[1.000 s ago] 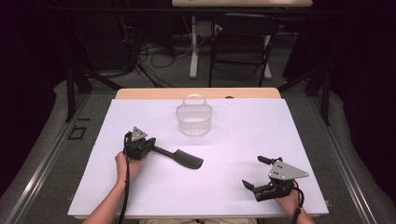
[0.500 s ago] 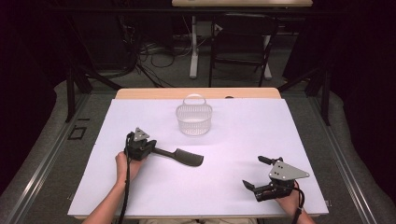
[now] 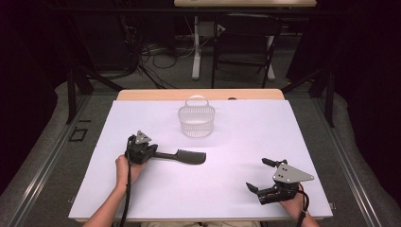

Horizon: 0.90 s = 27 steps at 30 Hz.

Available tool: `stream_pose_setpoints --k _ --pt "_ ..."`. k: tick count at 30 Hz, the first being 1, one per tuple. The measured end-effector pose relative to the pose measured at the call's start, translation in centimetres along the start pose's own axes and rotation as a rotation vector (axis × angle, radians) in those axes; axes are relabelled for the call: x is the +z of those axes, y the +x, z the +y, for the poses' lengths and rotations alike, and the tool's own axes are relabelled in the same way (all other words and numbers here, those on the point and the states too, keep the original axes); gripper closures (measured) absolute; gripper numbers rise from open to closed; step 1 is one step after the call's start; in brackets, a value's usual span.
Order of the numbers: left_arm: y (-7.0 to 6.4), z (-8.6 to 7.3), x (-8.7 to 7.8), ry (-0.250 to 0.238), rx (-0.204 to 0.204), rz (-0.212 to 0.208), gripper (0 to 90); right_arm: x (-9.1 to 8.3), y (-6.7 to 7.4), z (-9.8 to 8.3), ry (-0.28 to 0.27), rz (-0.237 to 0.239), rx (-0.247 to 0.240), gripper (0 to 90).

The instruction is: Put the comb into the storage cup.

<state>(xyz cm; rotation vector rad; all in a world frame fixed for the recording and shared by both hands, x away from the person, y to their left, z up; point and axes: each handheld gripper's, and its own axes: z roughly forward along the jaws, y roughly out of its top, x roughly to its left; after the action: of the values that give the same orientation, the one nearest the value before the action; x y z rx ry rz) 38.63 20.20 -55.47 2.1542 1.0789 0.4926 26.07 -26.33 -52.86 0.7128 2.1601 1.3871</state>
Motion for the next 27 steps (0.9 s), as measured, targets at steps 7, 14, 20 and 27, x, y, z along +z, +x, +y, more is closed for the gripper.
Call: stream_pose_setpoints --k 7,14,20,27 --pt "-0.22 -0.17 -0.26 0.007 -0.008 -0.022 90.0 0.05 0.02 -0.01 0.0 0.001 0.001 1.7" --pt "-0.41 -0.36 -0.36 0.033 -0.008 -0.038 90.0 0.01 0.0 -0.02 0.001 0.001 0.001 1.7" --pt "-0.47 -0.48 -0.34 0.037 -0.018 -0.045 90.0 0.03 0.03 0.0 0.002 0.001 0.002 1.7" --pt "-0.73 -0.6 -0.29 0.058 -0.026 -0.066 90.0 0.03 0.02 -0.01 0.002 0.0 0.001 1.7"
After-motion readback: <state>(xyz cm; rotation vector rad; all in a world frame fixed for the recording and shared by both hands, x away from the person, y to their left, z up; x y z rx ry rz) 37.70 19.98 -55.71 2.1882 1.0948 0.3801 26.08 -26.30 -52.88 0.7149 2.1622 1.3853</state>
